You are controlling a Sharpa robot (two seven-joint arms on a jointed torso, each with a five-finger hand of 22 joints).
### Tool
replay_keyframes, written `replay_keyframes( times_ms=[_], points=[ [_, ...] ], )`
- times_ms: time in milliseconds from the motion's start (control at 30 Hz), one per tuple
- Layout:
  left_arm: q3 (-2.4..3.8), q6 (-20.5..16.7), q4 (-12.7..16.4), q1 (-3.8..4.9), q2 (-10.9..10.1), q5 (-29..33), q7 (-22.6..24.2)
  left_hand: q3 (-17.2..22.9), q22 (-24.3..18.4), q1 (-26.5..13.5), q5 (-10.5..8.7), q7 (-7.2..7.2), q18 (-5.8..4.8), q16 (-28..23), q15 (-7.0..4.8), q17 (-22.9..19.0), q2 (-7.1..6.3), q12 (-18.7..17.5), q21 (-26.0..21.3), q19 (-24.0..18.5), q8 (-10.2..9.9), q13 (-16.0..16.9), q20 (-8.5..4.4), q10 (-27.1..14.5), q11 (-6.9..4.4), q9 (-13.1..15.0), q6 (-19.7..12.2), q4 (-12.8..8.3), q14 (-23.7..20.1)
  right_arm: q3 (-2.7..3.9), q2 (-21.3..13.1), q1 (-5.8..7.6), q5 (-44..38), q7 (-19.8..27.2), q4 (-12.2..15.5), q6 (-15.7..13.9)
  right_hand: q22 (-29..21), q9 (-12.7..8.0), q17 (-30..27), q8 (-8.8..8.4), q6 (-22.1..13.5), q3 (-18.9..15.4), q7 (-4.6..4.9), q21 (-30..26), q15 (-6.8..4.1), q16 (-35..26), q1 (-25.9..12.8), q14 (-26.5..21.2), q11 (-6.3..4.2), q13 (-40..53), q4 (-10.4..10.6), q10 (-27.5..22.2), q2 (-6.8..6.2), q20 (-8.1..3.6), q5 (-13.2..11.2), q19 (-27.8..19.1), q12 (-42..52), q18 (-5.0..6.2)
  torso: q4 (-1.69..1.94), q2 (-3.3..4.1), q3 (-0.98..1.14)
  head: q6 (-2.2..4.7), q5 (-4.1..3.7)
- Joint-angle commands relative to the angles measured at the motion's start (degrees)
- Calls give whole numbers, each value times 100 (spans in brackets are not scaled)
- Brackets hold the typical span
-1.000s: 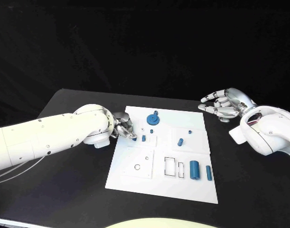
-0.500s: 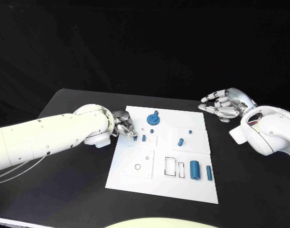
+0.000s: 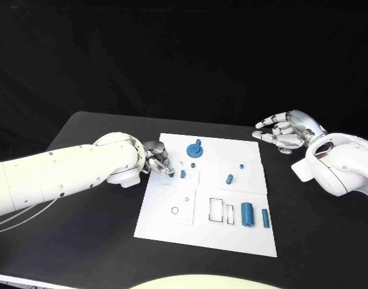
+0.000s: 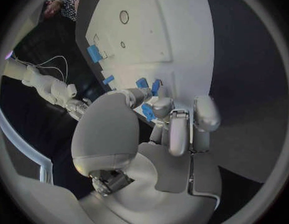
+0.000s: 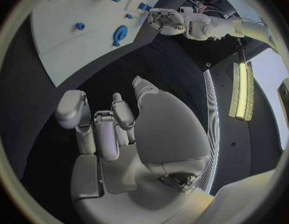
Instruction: Assemble the parts on the task board
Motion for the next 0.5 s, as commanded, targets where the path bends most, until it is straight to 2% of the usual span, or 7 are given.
replay_keyframes(
  times_ms=[33,500],
  points=[
    [2,111,-2,-20,9,-85,3,1116,9,-36,12,-25,-111,18,-43,965,8,27,27,38,17,7,-12,51,5,4,55,-1098,442,1,-2,-3,-41,84,2,30,5,6,539,29,-3,15,-13,30,-1,-5,-12,352,-6,10,-7,27,50,-14,5,44,23,37,0,-1,-2,-1,1],
    [2,73,2,-50,11,-209,40,1123,8,-42,16,-26,-111,18,-44,964,1,23,27,37,16,2,-14,51,4,3,58,-1104,442,1,-5,-3,-42,88,1,79,5,6,539,29,-3,15,-13,30,-1,-5,-12,352,-6,10,-7,27,50,-14,5,44,23,37,-1,1,-1,-17,-2]
  ],
)
